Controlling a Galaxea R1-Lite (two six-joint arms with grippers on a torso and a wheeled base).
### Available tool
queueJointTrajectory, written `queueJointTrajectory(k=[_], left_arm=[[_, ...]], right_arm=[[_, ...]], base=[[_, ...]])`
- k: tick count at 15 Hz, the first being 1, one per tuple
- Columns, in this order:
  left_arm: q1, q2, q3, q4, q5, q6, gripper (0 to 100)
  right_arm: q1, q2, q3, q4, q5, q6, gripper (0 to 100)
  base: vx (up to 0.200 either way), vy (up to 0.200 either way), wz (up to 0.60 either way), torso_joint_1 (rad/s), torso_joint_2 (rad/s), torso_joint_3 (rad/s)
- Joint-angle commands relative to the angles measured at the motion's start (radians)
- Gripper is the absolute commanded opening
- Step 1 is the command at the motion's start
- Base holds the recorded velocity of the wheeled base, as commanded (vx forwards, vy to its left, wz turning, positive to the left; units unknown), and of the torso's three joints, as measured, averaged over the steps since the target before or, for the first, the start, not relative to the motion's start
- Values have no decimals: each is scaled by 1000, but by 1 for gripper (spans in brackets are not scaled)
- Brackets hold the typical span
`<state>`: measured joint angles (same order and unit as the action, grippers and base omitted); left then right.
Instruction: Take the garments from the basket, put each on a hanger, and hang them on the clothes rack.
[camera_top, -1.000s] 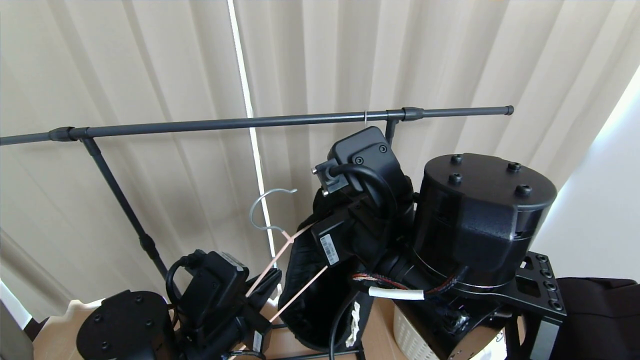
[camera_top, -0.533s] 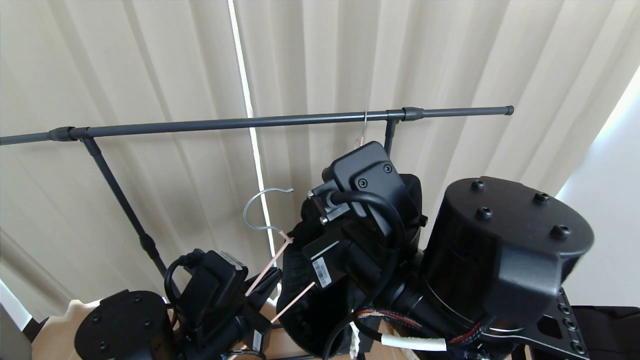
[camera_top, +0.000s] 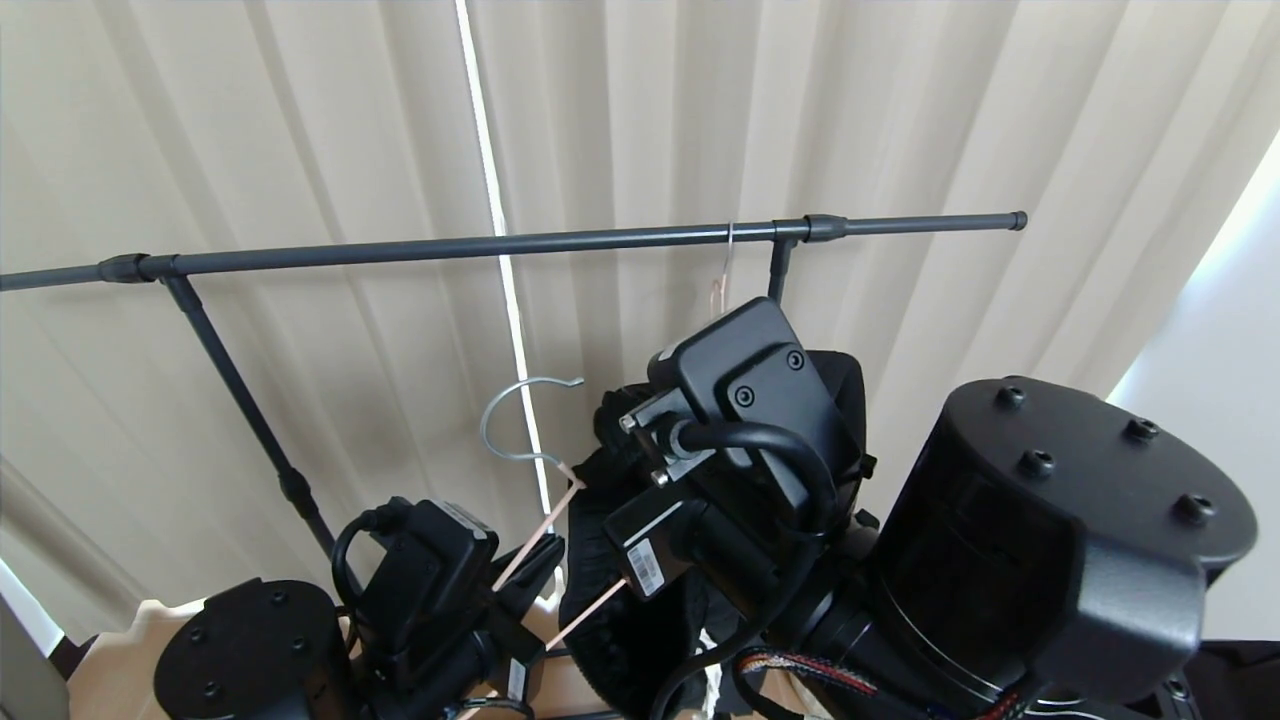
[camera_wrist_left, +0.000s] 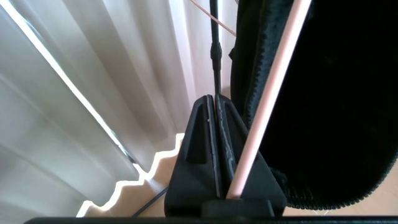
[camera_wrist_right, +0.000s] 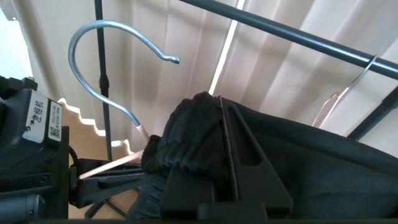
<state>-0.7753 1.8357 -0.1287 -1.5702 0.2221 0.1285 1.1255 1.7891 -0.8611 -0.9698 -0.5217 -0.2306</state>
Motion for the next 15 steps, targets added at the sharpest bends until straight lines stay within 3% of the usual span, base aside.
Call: queueJointTrajectory(k=[1,2,9,15], left_arm=[[1,0,0,-1,0,0,0],[-1,0,0,-1,0,0,0],[-1,-1,1,-1,0,0,0],[-2,-1,0,-1,0,0,0]], right_arm=[[-1,-2,1,-1,0,1,0],[-4,-4,-4,-7,-1,-3,100],[-72,-22,-44,-6,-4,-7,100],[-73,62,-90,39,-67,-6,100]], base=[[0,0,0,0,0,0],[0,0,0,0,0,0],[0,0,0,0,0,0],[0,0,0,0,0,0]])
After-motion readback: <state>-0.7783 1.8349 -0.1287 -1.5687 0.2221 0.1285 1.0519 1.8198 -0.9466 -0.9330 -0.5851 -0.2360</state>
